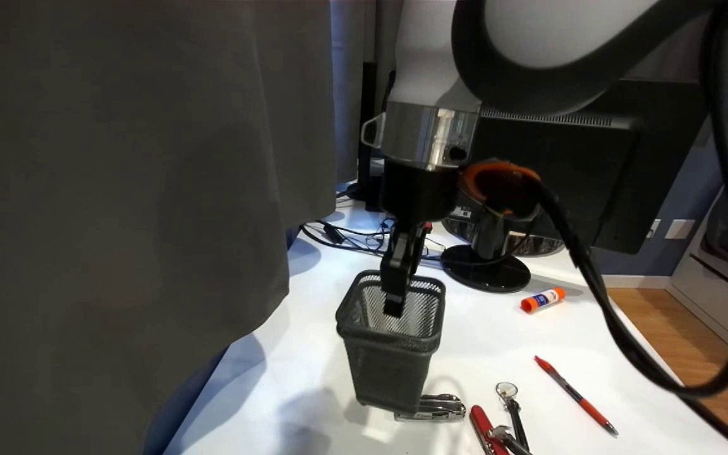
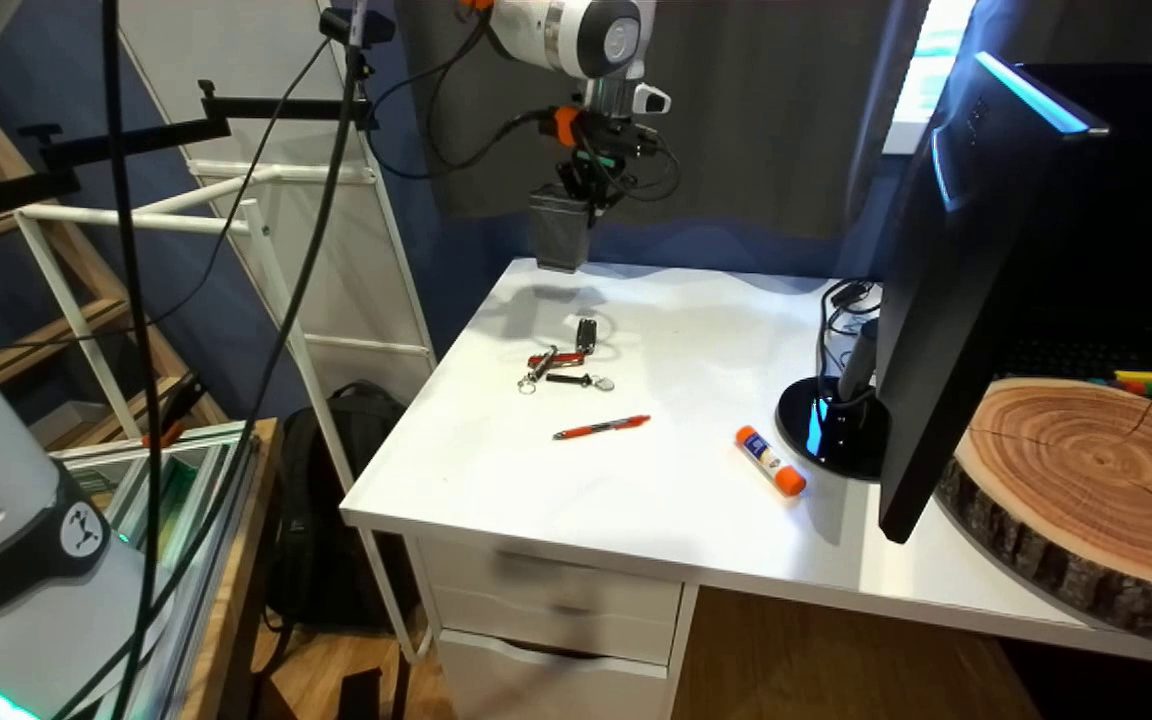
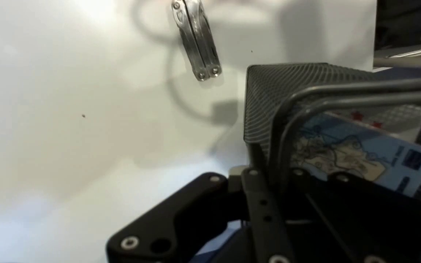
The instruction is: Move the bins to the left back corner
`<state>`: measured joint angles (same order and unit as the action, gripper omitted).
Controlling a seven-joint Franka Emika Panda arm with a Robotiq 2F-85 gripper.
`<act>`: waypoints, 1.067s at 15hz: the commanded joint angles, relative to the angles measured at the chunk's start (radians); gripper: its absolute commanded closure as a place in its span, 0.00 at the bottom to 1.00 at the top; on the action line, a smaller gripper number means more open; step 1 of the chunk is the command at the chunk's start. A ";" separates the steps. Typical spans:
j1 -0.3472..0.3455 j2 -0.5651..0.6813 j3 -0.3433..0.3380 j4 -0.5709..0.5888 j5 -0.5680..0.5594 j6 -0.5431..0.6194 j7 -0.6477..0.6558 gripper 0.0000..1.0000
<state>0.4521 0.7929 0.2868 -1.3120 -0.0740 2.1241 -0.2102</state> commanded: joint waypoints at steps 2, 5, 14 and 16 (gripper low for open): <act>0.035 0.032 0.066 -0.045 0.012 0.189 -0.075 0.97; 0.046 0.018 0.084 -0.108 0.008 0.260 -0.051 0.97; 0.025 -0.002 0.081 -0.209 -0.004 0.274 -0.081 0.94; 0.025 0.002 0.080 -0.208 -0.004 0.274 -0.081 0.94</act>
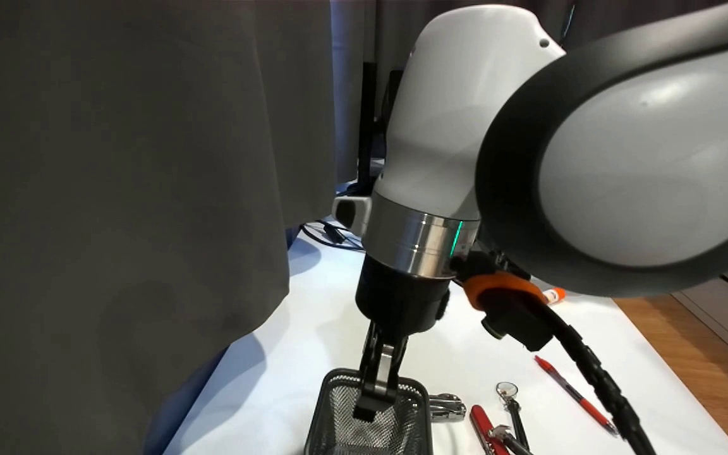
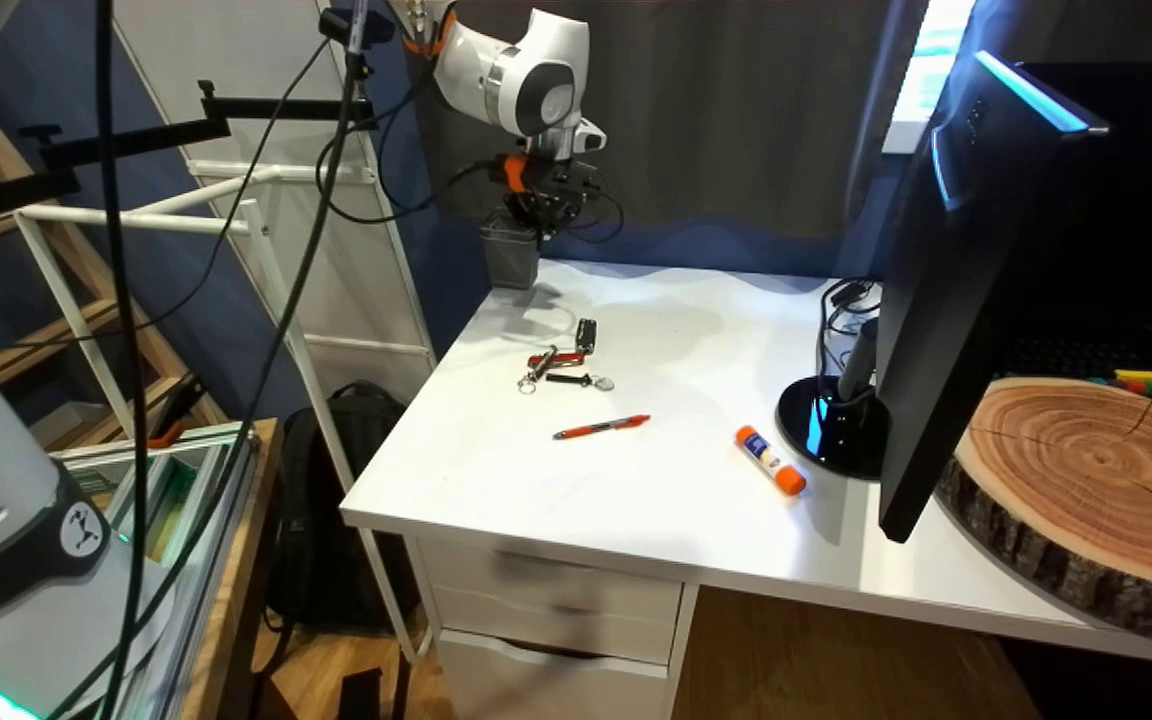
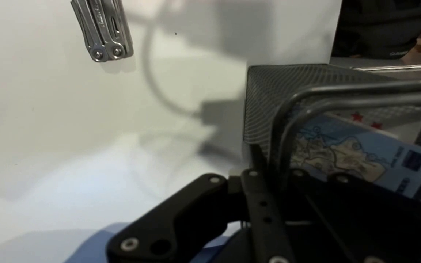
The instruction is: Move the bins to the left back corner
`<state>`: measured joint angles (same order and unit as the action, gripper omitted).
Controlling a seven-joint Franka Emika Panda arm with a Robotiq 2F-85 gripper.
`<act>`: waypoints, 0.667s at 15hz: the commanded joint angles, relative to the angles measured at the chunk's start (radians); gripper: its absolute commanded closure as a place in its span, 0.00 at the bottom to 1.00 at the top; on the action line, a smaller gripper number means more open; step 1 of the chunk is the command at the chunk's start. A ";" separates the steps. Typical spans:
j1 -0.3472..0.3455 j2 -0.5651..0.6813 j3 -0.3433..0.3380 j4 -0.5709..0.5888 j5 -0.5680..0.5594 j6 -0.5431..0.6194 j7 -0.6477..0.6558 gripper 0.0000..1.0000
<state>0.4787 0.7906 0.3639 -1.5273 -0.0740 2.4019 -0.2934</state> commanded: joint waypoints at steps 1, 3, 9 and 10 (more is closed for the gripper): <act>0.000 0.006 0.003 0.008 -0.004 -0.004 0.002 0.94; 0.000 0.006 0.003 0.008 -0.004 -0.004 0.002 0.94; 0.020 0.021 -0.020 -0.028 -0.068 0.070 -0.011 0.97; 0.021 0.022 -0.022 -0.039 -0.076 0.096 -0.006 0.97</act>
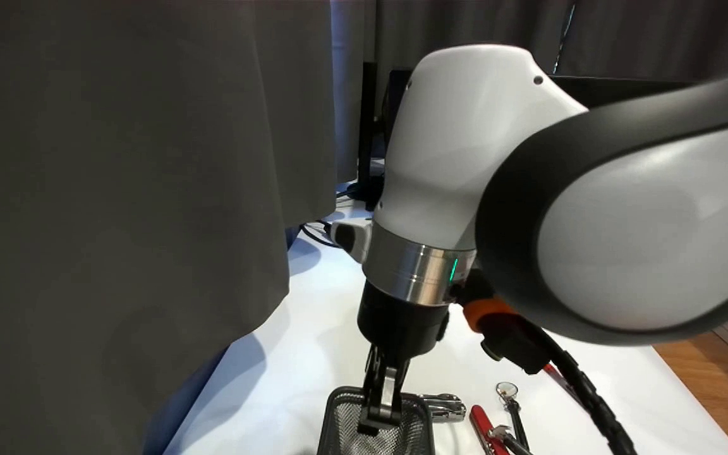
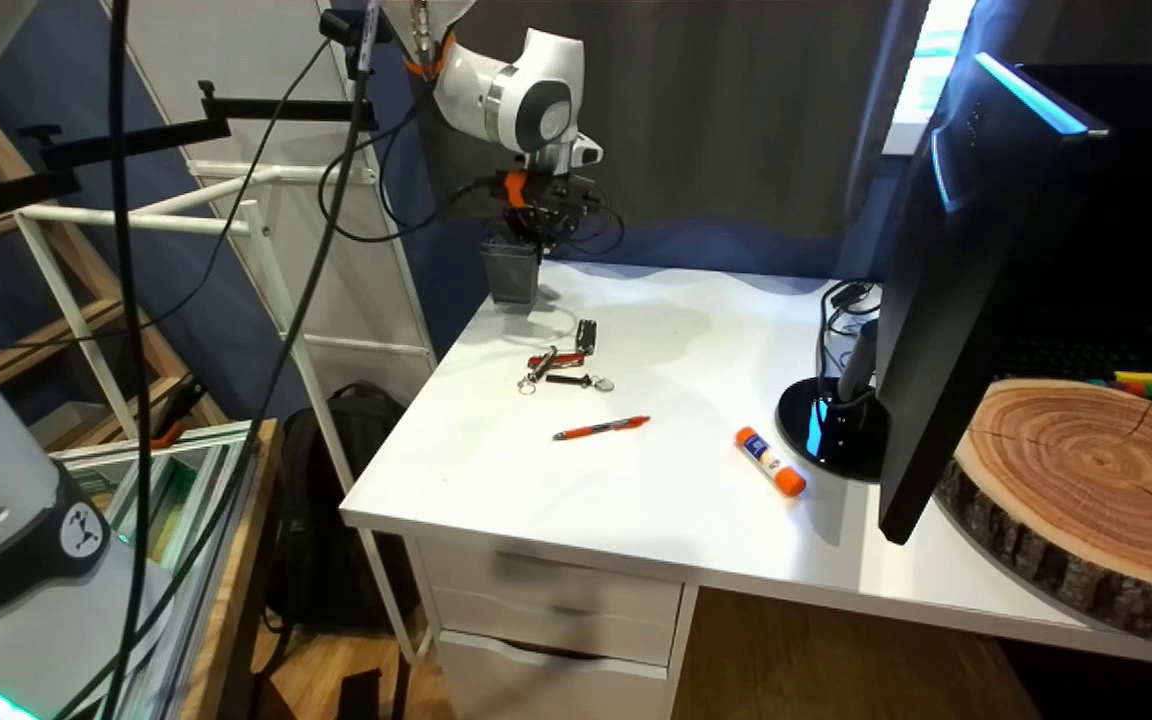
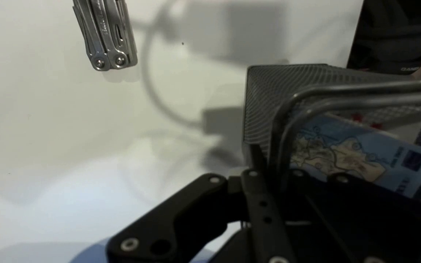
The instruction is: Move the bins to the left back corner
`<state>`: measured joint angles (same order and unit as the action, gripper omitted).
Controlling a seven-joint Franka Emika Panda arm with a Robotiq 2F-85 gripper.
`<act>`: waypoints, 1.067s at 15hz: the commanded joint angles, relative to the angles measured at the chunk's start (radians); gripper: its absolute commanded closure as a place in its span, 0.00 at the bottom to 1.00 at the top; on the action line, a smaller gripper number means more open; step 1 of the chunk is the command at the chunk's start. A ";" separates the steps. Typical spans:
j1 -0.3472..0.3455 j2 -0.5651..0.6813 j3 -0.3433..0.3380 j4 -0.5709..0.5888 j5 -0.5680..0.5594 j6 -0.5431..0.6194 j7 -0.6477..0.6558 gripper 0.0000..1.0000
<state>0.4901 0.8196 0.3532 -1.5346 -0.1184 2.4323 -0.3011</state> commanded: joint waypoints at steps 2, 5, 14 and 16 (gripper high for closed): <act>0.006 -0.011 -0.004 -0.064 -0.038 0.135 0.005 0.97; 0.001 -0.024 -0.003 -0.118 -0.036 0.169 0.021 0.68; -0.075 -0.214 0.020 -0.291 -0.012 0.343 0.053 0.08; -0.128 -0.286 0.068 -0.346 0.020 0.408 0.028 0.00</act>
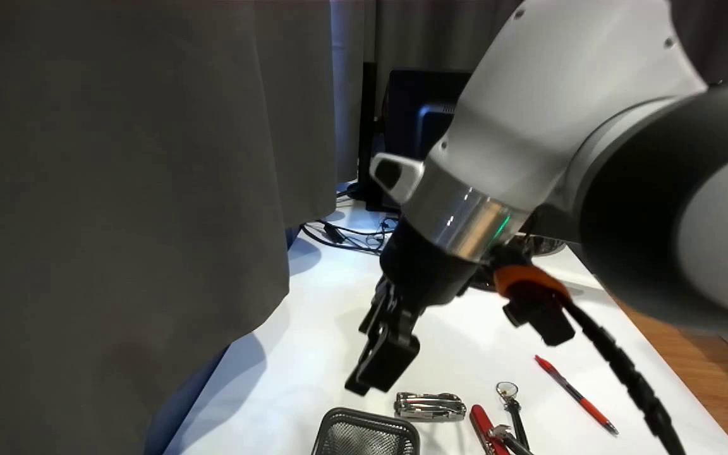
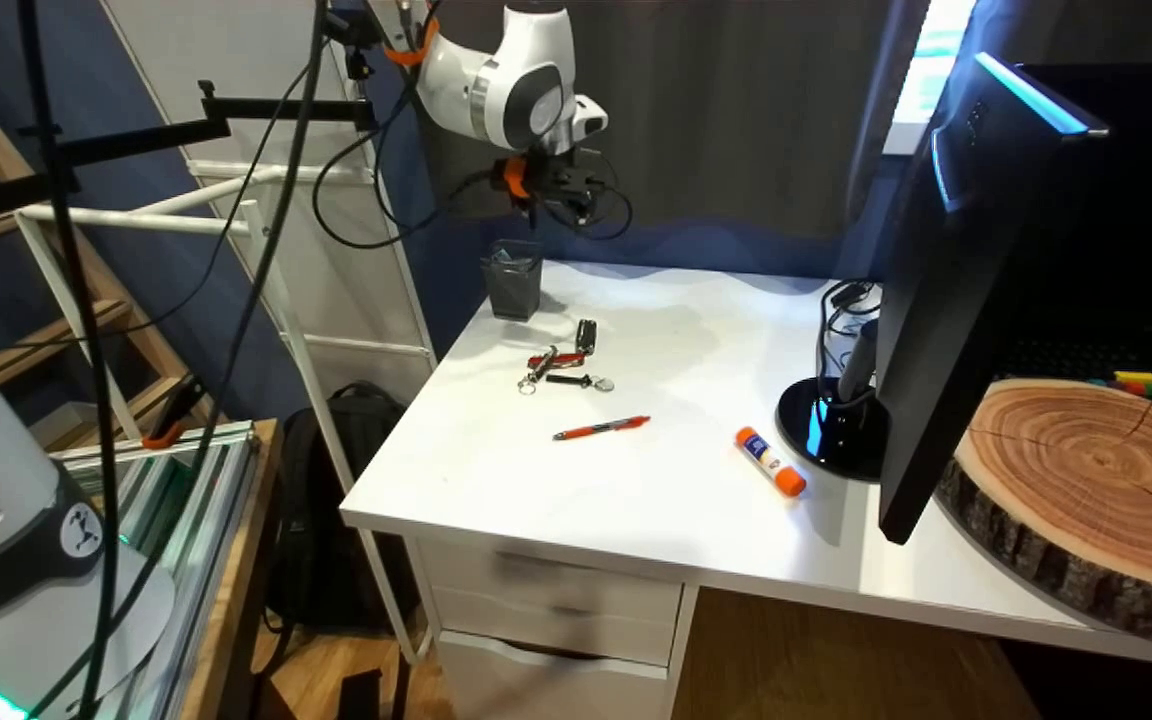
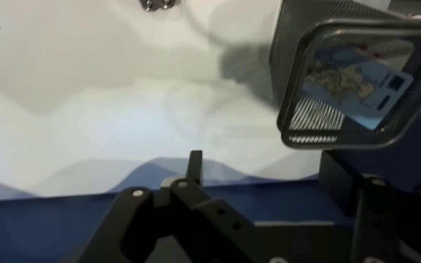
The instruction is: Move the bins to the left back corner
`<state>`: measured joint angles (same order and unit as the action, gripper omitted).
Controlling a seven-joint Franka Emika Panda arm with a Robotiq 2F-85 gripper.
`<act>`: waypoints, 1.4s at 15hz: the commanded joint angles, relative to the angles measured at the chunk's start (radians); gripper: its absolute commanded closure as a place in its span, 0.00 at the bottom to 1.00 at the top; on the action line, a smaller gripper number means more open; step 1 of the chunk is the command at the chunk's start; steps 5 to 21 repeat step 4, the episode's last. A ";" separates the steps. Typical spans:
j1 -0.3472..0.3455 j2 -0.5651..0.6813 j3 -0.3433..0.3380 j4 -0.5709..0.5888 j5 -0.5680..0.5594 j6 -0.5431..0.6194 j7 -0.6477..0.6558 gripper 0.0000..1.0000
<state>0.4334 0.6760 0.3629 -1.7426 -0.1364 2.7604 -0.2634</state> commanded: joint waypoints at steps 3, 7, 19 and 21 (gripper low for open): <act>-0.067 -0.115 0.055 -0.079 0.034 0.087 -0.001 0.00; -0.077 -0.143 0.062 -0.098 0.040 0.092 -0.002 0.00; -0.077 -0.143 0.062 -0.098 0.040 0.092 -0.002 0.00; -0.077 -0.143 0.062 -0.098 0.040 0.092 -0.002 0.00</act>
